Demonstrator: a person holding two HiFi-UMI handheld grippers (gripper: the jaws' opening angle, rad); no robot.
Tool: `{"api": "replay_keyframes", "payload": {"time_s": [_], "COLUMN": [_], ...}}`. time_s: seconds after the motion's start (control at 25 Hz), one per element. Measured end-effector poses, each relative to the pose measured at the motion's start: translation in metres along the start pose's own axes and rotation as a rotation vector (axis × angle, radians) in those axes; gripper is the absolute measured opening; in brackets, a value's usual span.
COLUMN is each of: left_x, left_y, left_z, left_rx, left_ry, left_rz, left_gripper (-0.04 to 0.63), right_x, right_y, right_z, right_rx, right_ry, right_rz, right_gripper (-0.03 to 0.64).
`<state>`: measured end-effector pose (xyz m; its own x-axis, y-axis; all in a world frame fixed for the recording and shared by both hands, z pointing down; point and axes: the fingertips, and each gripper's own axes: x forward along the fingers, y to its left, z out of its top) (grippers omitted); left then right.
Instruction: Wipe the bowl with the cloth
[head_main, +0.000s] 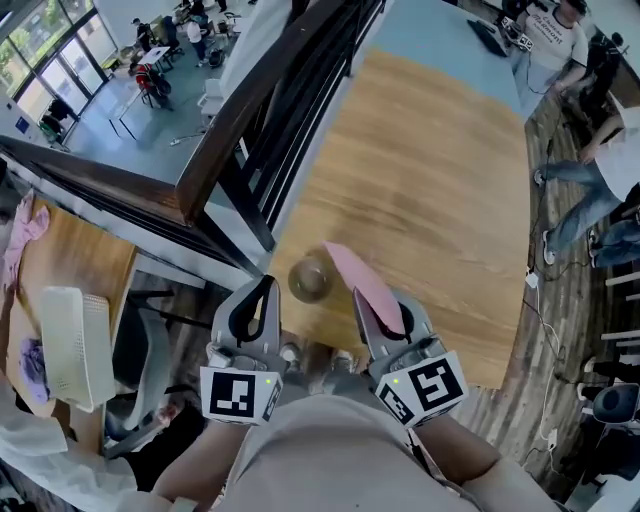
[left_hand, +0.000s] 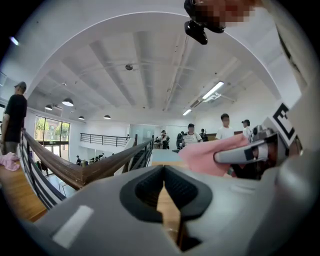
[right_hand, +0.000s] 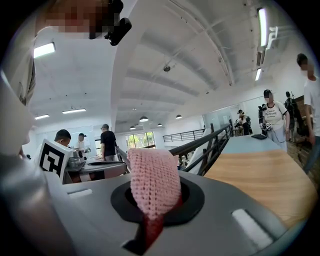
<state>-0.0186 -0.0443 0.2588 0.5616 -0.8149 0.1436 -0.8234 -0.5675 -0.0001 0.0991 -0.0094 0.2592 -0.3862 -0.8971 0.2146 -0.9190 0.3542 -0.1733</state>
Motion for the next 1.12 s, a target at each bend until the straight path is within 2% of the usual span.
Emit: {"api": "replay_keyframes", "payload": {"time_s": [0.2,0.48,0.72,1.12], "left_x": [-0.005,-0.008,-0.017,-0.018], "left_y": [-0.005,-0.002,0.000,0.003], "left_z": [-0.003,-0.001,-0.014,-0.015], "left_rx": [0.004,0.023,0.013,0.023], "left_ry": [0.019,0.037,0.048,0.080], "left_rz": [0.000,0.007,0.015,0.016], "left_gripper": [0.003,0.002,0.003,0.003], "right_x": [-0.004,-0.001,-0.002,0.003], "right_y": [0.007,0.012,0.018,0.024], "right_z": [0.000,0.011,-0.002,0.000], "right_rx": [-0.010,-0.027,-0.026,-0.034], "right_ry": [-0.003,-0.022,-0.011,-0.002], "right_rz": [0.033,0.032,0.033,0.042], "right_gripper": [0.014,0.014,0.014,0.014]}}
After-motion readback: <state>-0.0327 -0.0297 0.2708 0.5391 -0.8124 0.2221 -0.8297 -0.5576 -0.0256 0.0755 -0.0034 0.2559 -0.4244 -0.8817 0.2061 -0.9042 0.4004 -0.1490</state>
